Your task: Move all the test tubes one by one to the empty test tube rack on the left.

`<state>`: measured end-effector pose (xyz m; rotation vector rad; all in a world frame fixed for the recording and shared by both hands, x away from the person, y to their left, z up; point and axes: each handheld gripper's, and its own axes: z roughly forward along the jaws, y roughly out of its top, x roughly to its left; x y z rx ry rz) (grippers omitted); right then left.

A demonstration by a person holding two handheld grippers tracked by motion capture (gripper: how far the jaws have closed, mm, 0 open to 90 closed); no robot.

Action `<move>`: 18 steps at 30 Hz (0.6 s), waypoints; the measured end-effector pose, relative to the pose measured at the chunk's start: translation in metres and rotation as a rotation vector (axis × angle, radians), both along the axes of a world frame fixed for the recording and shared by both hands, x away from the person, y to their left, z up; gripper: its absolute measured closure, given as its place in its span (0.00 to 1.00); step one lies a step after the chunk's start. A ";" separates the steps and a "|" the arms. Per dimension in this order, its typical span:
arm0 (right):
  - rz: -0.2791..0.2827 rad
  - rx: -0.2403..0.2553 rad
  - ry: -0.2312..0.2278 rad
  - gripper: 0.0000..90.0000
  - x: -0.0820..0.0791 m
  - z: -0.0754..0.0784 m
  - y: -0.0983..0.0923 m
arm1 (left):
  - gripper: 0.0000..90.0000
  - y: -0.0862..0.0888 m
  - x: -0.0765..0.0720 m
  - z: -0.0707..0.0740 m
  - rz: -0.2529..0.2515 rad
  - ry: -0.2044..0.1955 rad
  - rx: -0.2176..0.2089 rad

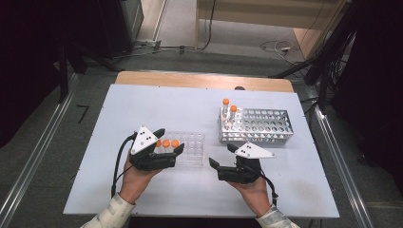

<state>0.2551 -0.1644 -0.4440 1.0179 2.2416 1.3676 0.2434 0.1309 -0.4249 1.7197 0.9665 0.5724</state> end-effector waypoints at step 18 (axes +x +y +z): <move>-0.251 -0.045 -0.006 0.20 0.048 0.002 -0.015 | 0.14 0.004 -0.004 -0.001 0.020 0.006 -0.004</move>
